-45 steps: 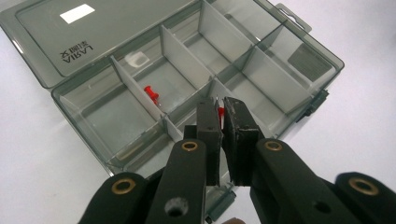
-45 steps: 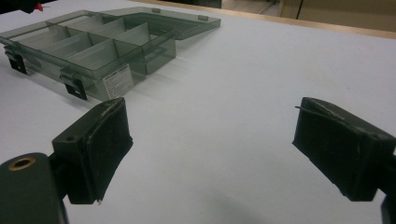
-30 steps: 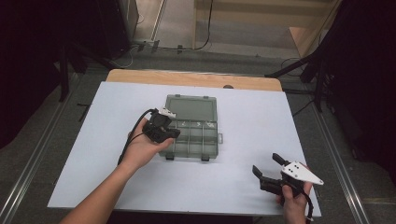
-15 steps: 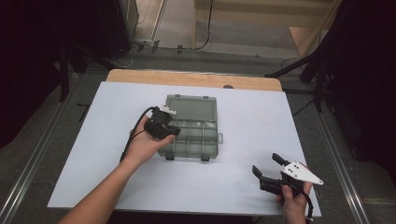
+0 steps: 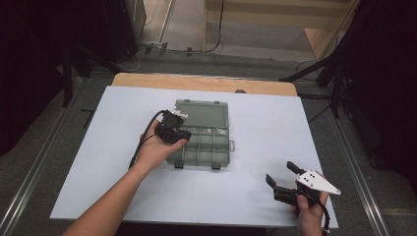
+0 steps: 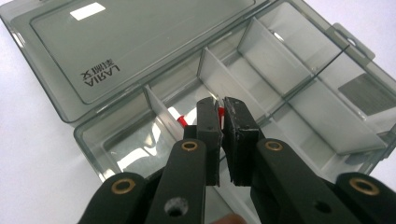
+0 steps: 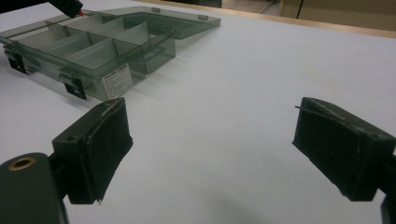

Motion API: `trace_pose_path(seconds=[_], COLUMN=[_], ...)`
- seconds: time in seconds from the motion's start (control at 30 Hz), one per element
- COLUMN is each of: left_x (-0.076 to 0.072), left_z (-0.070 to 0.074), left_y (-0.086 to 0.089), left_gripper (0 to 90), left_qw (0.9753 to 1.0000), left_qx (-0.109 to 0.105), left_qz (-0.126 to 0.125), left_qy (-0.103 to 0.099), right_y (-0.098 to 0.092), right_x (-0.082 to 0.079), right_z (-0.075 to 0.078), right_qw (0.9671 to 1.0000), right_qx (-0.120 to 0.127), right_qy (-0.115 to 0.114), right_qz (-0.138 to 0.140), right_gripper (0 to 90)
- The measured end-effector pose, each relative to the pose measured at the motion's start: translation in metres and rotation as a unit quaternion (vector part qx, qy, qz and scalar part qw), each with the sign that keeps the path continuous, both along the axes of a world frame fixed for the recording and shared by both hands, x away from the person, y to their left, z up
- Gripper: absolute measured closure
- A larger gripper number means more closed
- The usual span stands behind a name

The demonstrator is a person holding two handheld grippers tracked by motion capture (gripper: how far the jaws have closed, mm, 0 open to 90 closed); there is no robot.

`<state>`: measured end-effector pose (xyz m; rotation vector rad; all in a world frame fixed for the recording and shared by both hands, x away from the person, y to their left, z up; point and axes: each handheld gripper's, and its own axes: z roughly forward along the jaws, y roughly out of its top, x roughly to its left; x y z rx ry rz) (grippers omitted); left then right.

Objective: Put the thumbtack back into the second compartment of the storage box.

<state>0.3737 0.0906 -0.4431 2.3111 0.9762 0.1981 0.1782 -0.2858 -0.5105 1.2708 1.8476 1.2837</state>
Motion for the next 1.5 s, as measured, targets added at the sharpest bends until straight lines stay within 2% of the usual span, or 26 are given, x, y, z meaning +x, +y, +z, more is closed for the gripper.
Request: trace_pose_path(seconds=[0.47,0.63,0.73,0.87,0.97,1.03,1.13,1.17,1.23,1.3,1.43,1.5], left_x=[0.007,0.007,0.007,0.006,0.006,0.005,0.007,0.007,0.007,0.007,0.007,0.006], left_z=[-0.012,-0.011,-0.008,-0.003,-0.002,-0.001,-0.001,-0.002,-0.003,-0.002,0.002,0.003], left_y=[-0.01,-0.008,-0.006,-0.003,0.0,0.002,0.005,0.007,0.008,0.012,0.02,0.024], left_gripper=[85.1,82.3,72.3,56.7,43.1,34.8,18.4,10.6,0.8,0.0,0.0,0.0], left_qw=[0.9998,0.9999,0.9999,0.9997,0.9992,0.9989,0.9978,0.9975,0.9969,0.9974,0.9954,0.996], left_qx=[0.011,0.013,0.001,-0.011,-0.03,-0.038,-0.051,-0.05,-0.053,-0.048,-0.075,-0.072], left_qz=[0.002,0.006,0.009,0.023,0.022,0.025,0.025,0.023,0.02,0.014,0.019,0.02], left_qy=[0.013,0.008,0.01,0.003,0.013,0.013,0.035,0.043,0.055,0.051,0.057,0.048], right_y=[0.001,0.001,0.001,0.001,0.001,0.001,0.002,0.003,0.003,0.004,0.006,0.007], right_x=[0.0,0.0,0.001,0.001,0.0,0.0,0.001,0.001,0.001,0.001,0.004,0.005], right_z=[0.0,0.0,0.0,0.0,0.0,0.001,0.001,0.0,0.001,0.001,0.001,0.0], right_qw=[1.0,1.0,1.0,1.0,1.0,1.0,1.0,1.0,1.0,1.0,1.0,0.9999], right_qx=[0.0,0.0,0.0,-0.001,-0.001,-0.001,-0.002,-0.001,-0.002,-0.003,-0.008,-0.009], right_qy=[0.002,0.002,0.001,0.002,0.001,0.0,0.0,0.0,0.0,0.001,0.001,0.001], right_qz=[0.0,0.0,0.0,0.0,0.0,0.0,0.001,0.001,0.0,0.003,0.005,0.006], right_gripper=[11.1,11.1,11.1,11.1,11.1,11.1,11.1,11.1,11.1,11.1,11.1,11.1])
